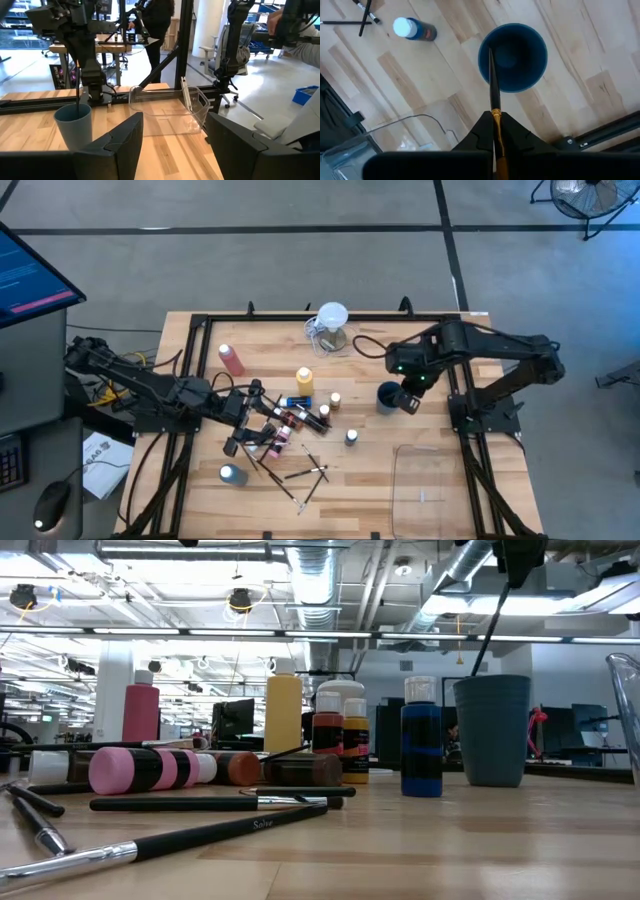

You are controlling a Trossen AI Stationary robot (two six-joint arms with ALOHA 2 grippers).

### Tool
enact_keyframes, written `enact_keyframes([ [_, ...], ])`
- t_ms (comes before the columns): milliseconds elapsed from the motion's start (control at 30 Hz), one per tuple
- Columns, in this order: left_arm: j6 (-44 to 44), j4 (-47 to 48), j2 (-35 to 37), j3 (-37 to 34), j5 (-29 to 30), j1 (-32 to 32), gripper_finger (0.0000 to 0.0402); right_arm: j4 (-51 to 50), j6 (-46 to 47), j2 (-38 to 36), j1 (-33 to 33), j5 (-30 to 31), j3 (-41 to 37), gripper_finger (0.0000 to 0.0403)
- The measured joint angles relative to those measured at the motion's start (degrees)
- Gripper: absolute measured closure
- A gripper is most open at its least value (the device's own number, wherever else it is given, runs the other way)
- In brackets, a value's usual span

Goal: Pick & Place Paint Supplies
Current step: Put the top black gold paintbrush into the blue cup

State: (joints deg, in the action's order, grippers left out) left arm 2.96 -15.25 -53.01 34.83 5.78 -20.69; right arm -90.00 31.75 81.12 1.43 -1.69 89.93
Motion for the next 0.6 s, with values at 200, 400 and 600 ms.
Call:
enact_keyframes([
  [200, -0.04, 0.02, 0.00, 0.00, -0.02, 0.02, 0.0198, -0.03, 0.79, -1.03, -0.05, 0.20, 0.02, 0.0402],
  [400, -0.02, -0.06, 0.00, 0.00, -0.02, 0.02, 0.0198, 0.11, 0.63, -1.16, -1.52, 0.71, 0.04, 0.0402],
  [600, 0.31, 0.00, 0.00, 0.00, -0.04, -0.29, 0.0198, 0.14, -0.78, 0.03, -4.26, 0.82, -0.30, 0.0402],
])
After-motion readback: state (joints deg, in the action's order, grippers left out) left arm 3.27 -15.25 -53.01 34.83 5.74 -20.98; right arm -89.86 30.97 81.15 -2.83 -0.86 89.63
